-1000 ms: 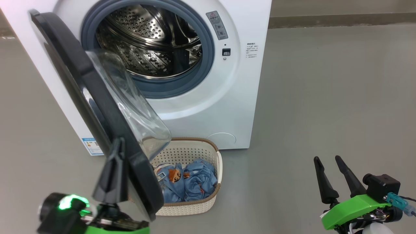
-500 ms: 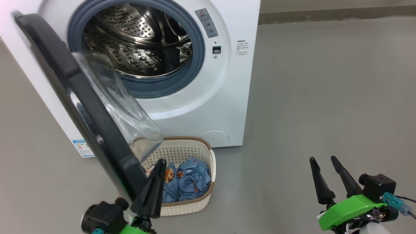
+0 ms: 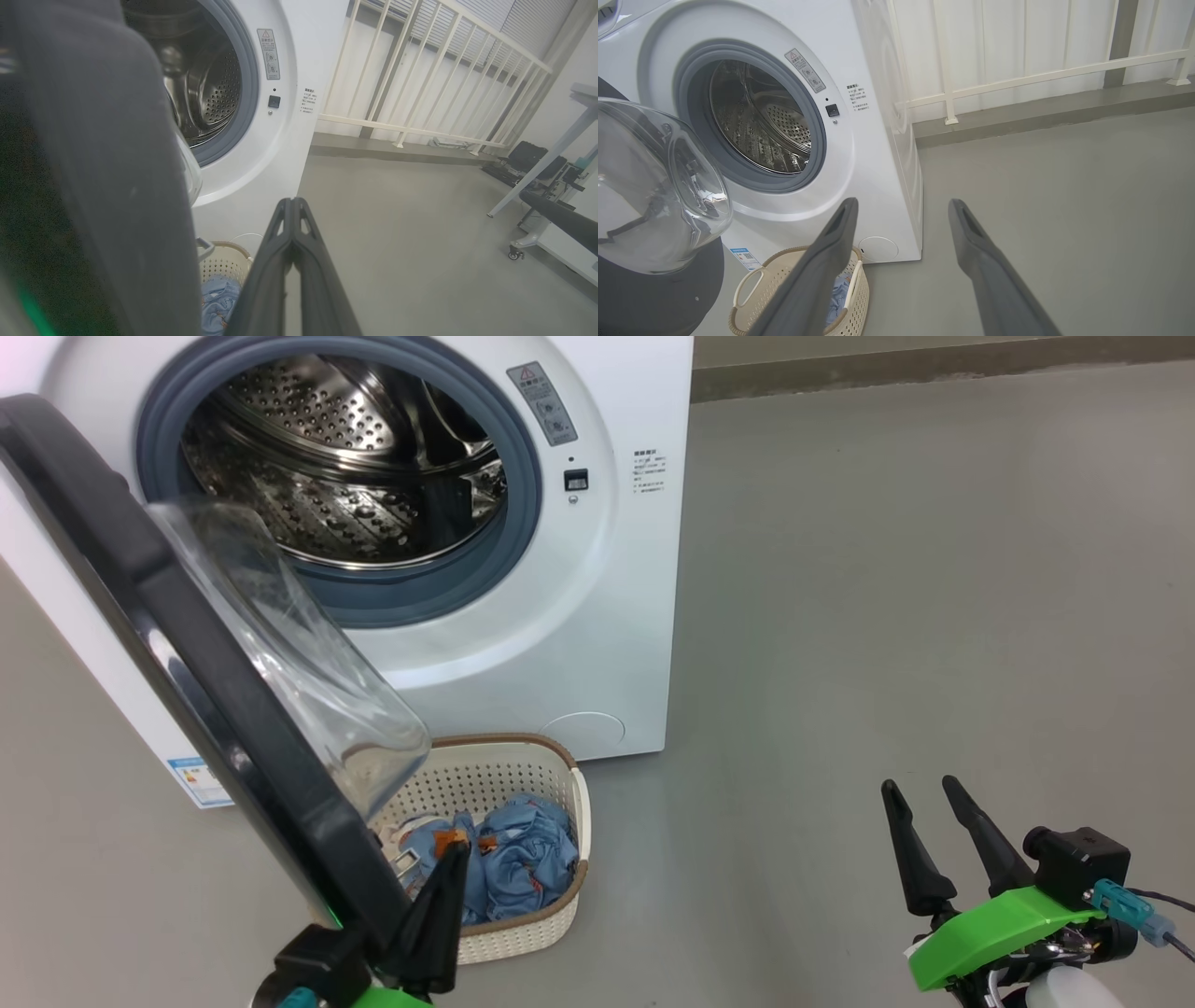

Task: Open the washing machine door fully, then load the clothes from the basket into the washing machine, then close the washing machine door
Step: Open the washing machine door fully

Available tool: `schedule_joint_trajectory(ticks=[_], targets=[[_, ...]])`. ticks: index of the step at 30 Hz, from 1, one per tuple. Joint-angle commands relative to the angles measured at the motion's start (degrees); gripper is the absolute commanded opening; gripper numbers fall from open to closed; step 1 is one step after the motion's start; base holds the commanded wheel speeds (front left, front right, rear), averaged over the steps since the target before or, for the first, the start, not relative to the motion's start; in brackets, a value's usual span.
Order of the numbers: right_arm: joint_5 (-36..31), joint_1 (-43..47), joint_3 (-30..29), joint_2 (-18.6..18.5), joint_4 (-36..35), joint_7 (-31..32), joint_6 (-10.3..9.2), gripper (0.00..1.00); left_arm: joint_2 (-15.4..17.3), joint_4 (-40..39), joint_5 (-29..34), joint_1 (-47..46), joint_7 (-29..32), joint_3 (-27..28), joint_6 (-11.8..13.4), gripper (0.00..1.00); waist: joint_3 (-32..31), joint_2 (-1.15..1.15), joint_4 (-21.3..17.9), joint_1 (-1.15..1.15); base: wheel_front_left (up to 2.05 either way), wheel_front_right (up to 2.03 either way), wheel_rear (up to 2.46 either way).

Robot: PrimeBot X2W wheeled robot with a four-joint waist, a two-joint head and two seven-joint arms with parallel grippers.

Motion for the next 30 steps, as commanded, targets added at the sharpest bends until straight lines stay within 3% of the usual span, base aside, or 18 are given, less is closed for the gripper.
schedule_joint_trajectory(ticks=[1, 16, 30], targets=[[-0.13, -1.75, 0.9, -0.64, -1.17, -0.71, 0.33, 1.0, 0.13, -0.04, -0.91, -3.01, -1.03, 2.5, 0.25, 0.0, -0.06, 0.0, -0.1, 0.0, 0.0, 0.0, 0.0], [0.05, -1.34, 0.5, -0.44, -1.04, -0.71, 0.33, 1.0, 1.49, 3.73, -2.97, -4.26, -3.12, 6.95, 1.51, 0.0, -0.13, 0.0, 2.27, 0.0, 0.0, 0.0, 0.0], [-0.17, -0.75, -0.34, -0.09, -1.12, -0.71, 0.33, 1.0, 3.36, 0.9, -3.36, -1.85, -3.01, 8.12, 2.75, 0.0, -0.13, 0.0, 8.55, 0.0, 0.0, 0.0, 0.0]])
